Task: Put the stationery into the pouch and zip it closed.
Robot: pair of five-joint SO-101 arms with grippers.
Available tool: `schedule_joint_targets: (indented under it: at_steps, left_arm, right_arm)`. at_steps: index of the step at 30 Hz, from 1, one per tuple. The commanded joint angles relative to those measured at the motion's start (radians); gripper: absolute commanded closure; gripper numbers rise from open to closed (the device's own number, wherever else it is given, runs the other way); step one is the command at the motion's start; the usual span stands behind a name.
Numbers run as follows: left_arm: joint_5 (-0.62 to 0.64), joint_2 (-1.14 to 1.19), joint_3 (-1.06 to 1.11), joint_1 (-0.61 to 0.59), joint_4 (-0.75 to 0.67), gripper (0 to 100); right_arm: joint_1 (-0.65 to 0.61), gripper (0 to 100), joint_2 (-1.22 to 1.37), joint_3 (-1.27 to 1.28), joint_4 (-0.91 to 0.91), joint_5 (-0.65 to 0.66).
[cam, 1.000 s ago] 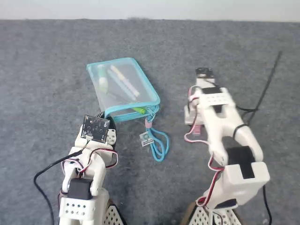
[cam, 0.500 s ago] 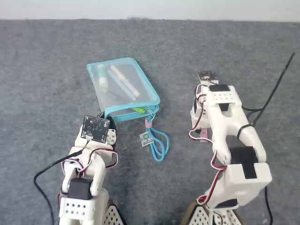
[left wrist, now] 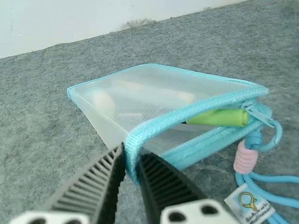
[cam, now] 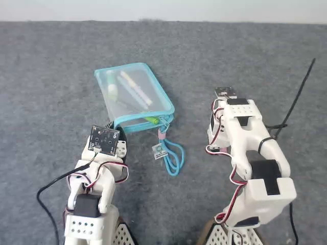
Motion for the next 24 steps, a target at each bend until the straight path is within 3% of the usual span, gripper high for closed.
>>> schedule_joint_targets:
  at_steps: [1, 9, 15, 20, 24]
  left_arm:
    - [-0.002, -0.014, -0.007, 0.002, -0.002, 99]
    - [-0.002, -0.014, -0.007, 0.002, -0.002, 99]
    - [-0.002, -0.014, -0.007, 0.002, -0.003, 99]
    - [-0.002, -0.015, -0.007, 0.008, -0.005, 99]
    - [-0.002, -0.015, -0.007, 0.009, -0.005, 99]
  right_arm:
    - [0.007, 80.0, -0.019, 0.0, 0.005, 0.011]
    - [0.008, 98.8, -0.019, 0.0, -0.015, 0.011]
    - [0.038, 99.1, -0.05, -0.008, 0.007, 0.018]
    - [0.111, 99.1, -0.251, 0.011, 0.048, 0.081]
    - [0.038, 99.1, -0.458, 0.092, 0.054, 0.147]
